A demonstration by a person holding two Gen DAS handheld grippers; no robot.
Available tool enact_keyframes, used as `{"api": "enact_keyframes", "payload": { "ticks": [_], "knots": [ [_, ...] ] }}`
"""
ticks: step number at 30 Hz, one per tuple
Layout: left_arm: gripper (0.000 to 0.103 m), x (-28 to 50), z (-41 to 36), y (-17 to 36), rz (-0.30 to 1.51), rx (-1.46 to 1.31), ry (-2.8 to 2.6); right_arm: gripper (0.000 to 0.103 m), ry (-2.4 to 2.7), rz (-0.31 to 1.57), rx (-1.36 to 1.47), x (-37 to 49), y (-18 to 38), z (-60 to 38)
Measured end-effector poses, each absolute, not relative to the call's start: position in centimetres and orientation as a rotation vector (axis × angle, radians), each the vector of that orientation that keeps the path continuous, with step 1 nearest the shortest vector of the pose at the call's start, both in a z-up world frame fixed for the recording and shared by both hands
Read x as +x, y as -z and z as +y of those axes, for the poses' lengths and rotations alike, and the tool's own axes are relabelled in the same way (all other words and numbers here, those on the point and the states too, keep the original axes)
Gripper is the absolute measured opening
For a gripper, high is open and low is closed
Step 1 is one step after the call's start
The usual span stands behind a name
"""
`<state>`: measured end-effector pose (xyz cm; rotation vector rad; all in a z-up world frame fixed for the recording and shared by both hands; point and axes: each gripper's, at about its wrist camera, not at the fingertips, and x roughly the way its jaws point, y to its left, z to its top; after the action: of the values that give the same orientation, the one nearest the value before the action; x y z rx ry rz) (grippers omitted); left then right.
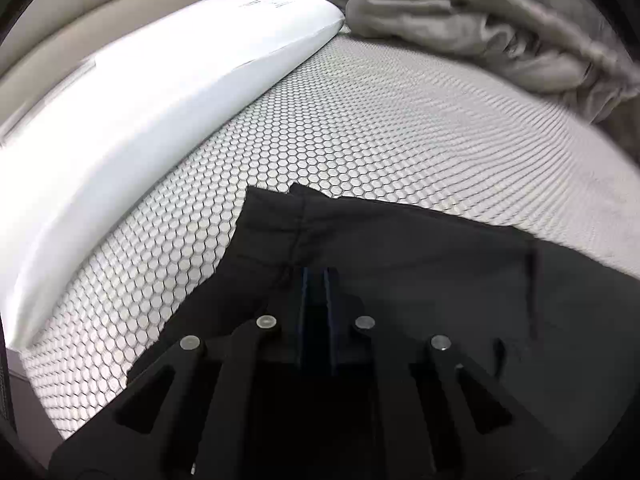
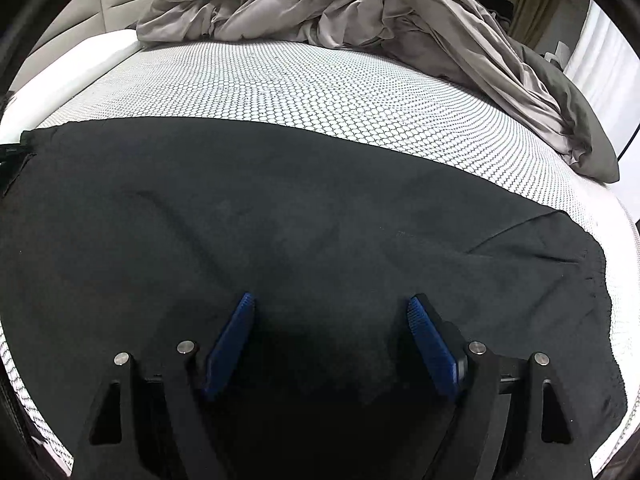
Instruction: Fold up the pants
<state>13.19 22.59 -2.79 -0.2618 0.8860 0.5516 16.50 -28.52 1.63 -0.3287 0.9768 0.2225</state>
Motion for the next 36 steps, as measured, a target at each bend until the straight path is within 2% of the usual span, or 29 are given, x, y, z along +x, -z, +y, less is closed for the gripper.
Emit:
{"api": "enact_keyframes", "payload": {
  "ticks": [3, 5, 7, 10, 11, 13, 16, 18, 19, 20, 23, 27, 31, 33, 35, 36],
  "knots": [
    [0.016, 11.6, 19.7, 1.9, 0.865, -0.220, -0.369, 0.081, -0.217, 0.973, -0.335, 16.5, -1.6, -28.3],
    [0.035, 11.7, 17.0, 2.6, 0.908, -0.154, -0.241, 0.081, -0.215, 0.974, -0.336, 16.5, -1.6, -28.2],
    [0.039, 11.4, 16.4, 3.8, 0.945, -0.060, -0.294, 0.081, -0.213, 0.974, -0.335, 16.6, -1.6, -28.1],
    [0.038, 10.1, 19.3, 3.8, 0.928, -0.152, -0.404, 0.081, -0.217, 0.973, -0.332, 16.5, -1.6, -28.0],
    [0.027, 9.6, 20.2, 3.6, 0.911, -0.197, -0.422, 0.081, -0.219, 0.974, -0.329, 16.6, -1.6, -28.1],
    [0.016, 8.3, 21.7, 3.3, 0.884, -0.310, -0.419, 0.081, -0.227, 0.975, -0.323, 16.7, -1.6, -28.1],
    [0.017, 6.9, 20.6, 2.2, 0.849, -0.294, -0.404, 0.081, -0.227, 0.974, -0.329, 16.8, -1.6, -28.0],
    [0.023, 5.3, 18.1, 1.5, 0.845, -0.237, -0.298, 0.081, -0.228, 0.973, -0.331, 16.8, -1.7, -27.9],
    [0.031, 4.7, 17.3, 1.6, 0.860, -0.218, -0.251, 0.081, -0.228, 0.974, -0.331, 16.9, -1.7, -27.9],
    [0.033, 4.1, 16.6, 2.3, 0.890, -0.178, -0.255, 0.081, -0.229, 0.974, -0.331, 16.9, -1.7, -27.9],
    [0.034, 3.3, 16.7, 4.2, 0.956, -0.068, -0.419, 0.081, -0.232, 0.975, -0.329, 17.0, -1.7, -27.9],
    [0.033, 1.6, 17.7, 2.9, 0.910, -0.164, -0.449, 0.081, -0.234, 0.977, -0.329, 16.9, -1.7, -27.9],
    [0.034, 0.7, 13.1, 0.0, 0.779, -0.138, -0.335, 0.081, -0.240, 0.975, -0.324, 16.7, -2.0, -27.6],
    [0.039, 0.3, 9.5, -0.8, 0.743, -0.155, -0.184, 0.081, -0.307, 0.981, -0.284, 16.0, -2.5, -27.0],
    [0.059, 1.6, 3.5, -0.8, 0.717, -0.136, -0.031, 0.081, -0.380, 0.959, -0.285, 14.7, -3.2, -25.7],
    [0.062, 2.1, 0.3, -0.8, 0.699, -0.122, 0.035, 0.081, -0.423, 0.931, -0.314, 13.7, -3.5, -24.7]
  ]
}}
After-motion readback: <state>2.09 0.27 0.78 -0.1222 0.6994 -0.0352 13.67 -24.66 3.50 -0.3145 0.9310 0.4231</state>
